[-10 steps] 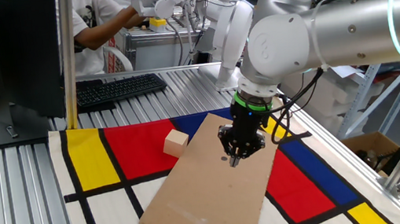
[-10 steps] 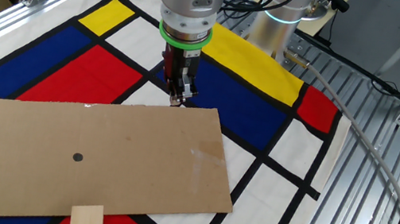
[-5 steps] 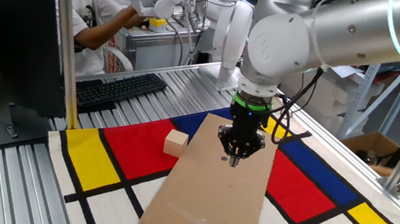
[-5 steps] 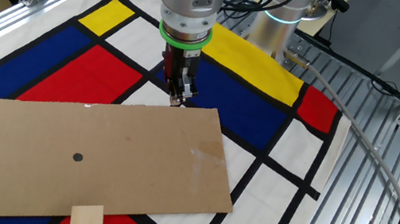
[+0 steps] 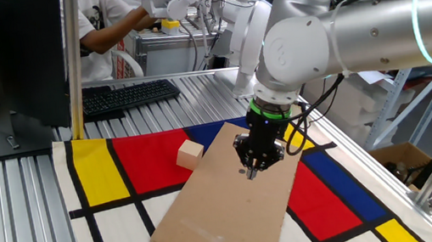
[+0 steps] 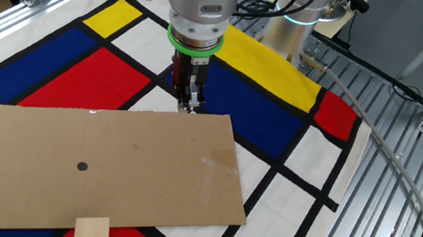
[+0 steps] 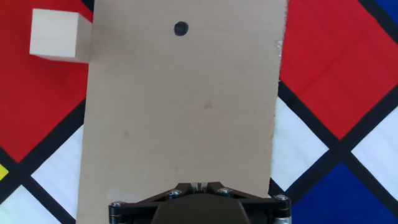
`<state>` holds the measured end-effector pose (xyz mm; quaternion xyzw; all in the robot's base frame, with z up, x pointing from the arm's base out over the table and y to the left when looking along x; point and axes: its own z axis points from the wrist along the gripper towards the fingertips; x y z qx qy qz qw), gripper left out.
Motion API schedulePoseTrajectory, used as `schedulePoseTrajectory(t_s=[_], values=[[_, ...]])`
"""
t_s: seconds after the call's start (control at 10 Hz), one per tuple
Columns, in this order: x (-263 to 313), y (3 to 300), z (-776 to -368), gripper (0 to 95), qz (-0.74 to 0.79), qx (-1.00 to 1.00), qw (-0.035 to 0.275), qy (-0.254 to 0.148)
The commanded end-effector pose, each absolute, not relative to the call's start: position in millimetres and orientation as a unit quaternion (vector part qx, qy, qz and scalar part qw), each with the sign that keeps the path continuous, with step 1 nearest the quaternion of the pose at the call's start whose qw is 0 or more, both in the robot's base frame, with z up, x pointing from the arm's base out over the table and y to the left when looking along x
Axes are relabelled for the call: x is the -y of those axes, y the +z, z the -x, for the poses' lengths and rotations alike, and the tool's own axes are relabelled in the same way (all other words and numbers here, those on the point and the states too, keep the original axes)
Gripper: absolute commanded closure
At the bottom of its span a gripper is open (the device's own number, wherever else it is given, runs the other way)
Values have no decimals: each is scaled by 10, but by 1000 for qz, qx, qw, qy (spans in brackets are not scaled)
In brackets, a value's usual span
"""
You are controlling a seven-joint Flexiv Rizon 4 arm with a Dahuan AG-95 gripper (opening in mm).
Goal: Grab the block and place it at the designated location
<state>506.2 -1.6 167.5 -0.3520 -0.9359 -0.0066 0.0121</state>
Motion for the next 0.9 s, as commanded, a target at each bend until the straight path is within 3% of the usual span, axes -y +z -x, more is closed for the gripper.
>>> schedulePoseTrajectory(t_s=[0.1, 0.6, 0.9], values=[[16, 1676, -5064, 950, 352, 936, 12, -8], [23, 1649, -5121, 950, 357, 934, 14, -9], [110, 1455, -5507, 950, 352, 935, 17, -19]])
